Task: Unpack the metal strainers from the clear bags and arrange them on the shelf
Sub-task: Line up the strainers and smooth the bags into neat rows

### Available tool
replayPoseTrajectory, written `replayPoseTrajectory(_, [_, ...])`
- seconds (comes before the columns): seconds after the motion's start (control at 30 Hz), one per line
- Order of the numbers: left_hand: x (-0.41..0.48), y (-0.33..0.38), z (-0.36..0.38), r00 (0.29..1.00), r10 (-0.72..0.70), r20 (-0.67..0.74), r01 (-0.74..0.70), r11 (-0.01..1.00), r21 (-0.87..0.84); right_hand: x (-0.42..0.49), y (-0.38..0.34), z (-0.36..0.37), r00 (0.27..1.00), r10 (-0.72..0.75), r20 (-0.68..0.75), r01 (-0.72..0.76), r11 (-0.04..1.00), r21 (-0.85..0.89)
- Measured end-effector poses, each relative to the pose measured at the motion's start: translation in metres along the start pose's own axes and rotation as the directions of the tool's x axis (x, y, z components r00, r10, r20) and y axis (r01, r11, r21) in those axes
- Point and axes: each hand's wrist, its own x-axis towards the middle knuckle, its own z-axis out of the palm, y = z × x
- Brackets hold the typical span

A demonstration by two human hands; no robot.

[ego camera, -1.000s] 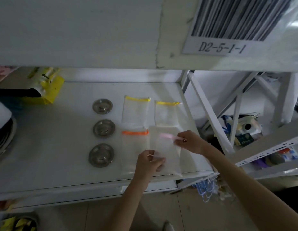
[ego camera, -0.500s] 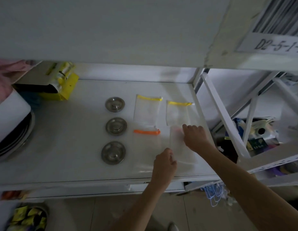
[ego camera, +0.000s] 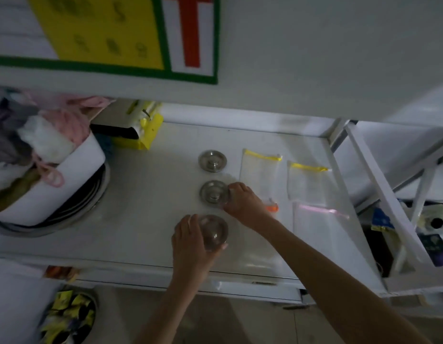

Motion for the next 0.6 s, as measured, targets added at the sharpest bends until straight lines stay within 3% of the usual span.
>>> replayPoseTrajectory(0.27, [0.005,-0.017,0.015,1.0,0.025,0.019,-0.021,0.987,-0.159,0.026,-0.024,0.034,0.993,0.079,-0.091,-0.078,0.997,0.023])
replayPoseTrajectory(0.6, [0.009,-0.015,0.027,0.992,-0.035,-0.12,0.001,0.962,-0.273,0.032,-0.03,0.042,0.978,0.126,-0.165,-0.082,0.965,0.248])
